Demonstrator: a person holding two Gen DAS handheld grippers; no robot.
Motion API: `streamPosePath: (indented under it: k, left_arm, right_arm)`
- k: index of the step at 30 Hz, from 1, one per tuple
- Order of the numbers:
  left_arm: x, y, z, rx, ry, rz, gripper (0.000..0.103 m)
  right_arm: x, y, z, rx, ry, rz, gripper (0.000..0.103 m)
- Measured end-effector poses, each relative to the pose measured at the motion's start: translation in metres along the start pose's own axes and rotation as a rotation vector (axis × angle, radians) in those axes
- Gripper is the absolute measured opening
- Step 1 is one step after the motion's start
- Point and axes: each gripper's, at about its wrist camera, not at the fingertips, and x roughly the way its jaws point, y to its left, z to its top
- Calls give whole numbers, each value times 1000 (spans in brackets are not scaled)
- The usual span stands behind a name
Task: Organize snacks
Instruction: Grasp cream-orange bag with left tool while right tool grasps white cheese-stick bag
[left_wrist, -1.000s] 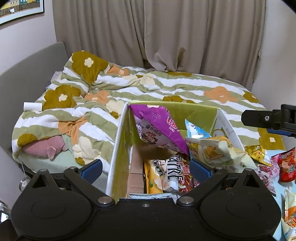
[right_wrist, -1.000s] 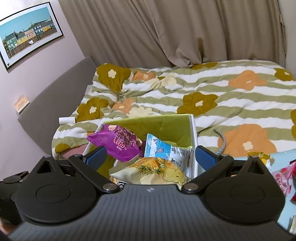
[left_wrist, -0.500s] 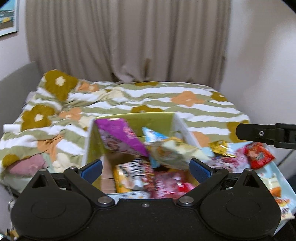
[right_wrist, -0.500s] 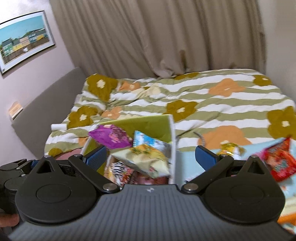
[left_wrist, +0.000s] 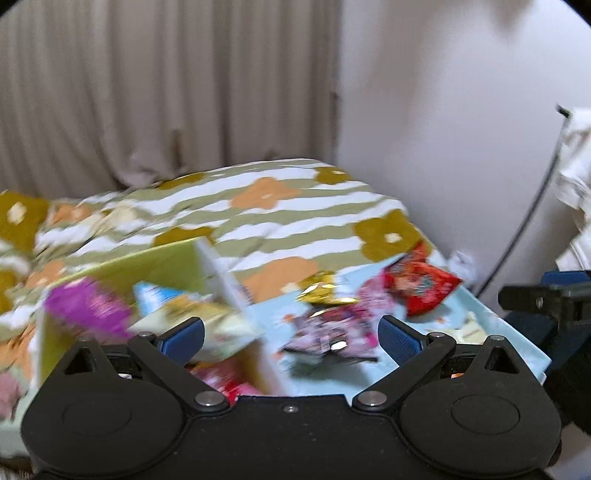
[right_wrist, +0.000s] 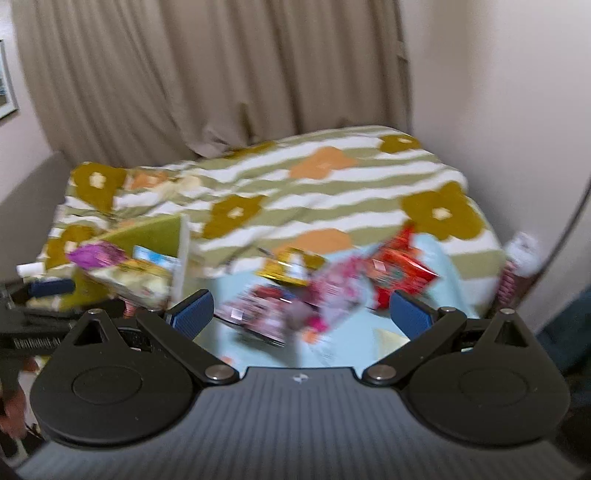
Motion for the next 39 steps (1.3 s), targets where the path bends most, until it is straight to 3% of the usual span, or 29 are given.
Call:
streamPosePath:
  k: [7,13,24,27,33,37,38,39]
  left_arm:
    - [60,-60,20,174,54,-135,102]
    - [117,-118,19,392,128,-246,102]
    - [192,-207,-9,736,232,-444,102]
    - [205,-221,-14,776,271,-488,102]
    - [228,-245,-31,840,320,-504,99]
    - [243,-247,-35,783,383,-530,86]
    - [246,-246,-35,761,401,-537,75]
    - [248,-244,-35,746,412,-533,73]
  right_arm:
    - [13,-72,-24,61,129,-96,103]
    - [41,-114,-55,144,264,-113,103]
    - [90,-137,-85,178,445,-65,103]
    - [100,-140,-90,179,475,-49,103]
    - [115,-145,-101,201,527,-8,103]
    - [121,-147,-104,206,544,9,103]
    - [123,-146,-104,198,549,7,103]
    - [124,-146,-105,191,555,9,103]
